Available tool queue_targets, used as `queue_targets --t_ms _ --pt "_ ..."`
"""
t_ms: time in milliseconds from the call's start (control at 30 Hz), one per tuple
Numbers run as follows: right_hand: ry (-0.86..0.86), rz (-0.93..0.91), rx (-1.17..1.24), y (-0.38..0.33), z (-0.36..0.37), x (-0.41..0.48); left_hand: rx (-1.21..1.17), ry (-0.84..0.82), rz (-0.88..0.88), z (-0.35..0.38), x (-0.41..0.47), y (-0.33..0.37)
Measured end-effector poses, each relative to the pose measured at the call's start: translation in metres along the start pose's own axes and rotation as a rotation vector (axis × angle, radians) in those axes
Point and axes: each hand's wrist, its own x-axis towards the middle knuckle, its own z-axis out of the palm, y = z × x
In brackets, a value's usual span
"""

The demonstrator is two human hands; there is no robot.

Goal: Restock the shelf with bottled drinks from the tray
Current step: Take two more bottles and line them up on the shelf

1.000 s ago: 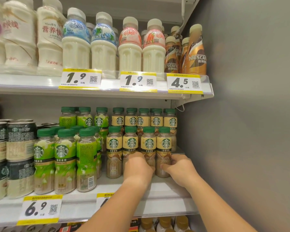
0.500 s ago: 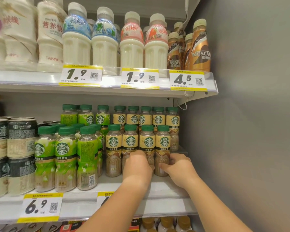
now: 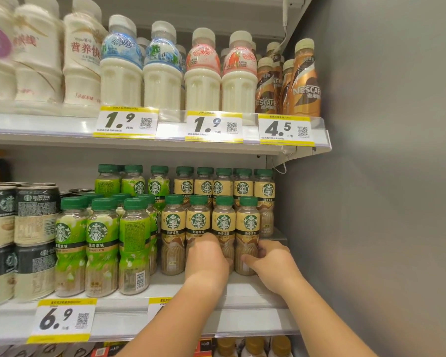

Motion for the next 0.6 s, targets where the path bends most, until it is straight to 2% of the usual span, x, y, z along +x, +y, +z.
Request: queue_targets --t_ms 167,300,400,500,600 --pt "-0.001 0.007 -0.017 0.001 0.000 0.000 0.025 0.006 -0.002 -0.002 -0.002 0.000" --pt "-0.019 0.020 -0.060 -0.002 -0.001 -0.004 0.033 -0.051 0.003 -0.004 -0.004 0.001" --pt "-0.010 0.021 -0.283 -0.011 -0.002 -0.011 0.076 -0.087 0.035 -0.010 -0.008 -0.002" --pt "0.087 -0.049 -0.615 -0.019 -0.003 -0.020 0.225 -0.074 0.174 -0.021 -0.015 -0.008" --pt "0.113 -0.081 -0.755 -0.027 -0.004 -0.032 0.346 -0.096 0.291 -0.032 -0.024 -0.016"
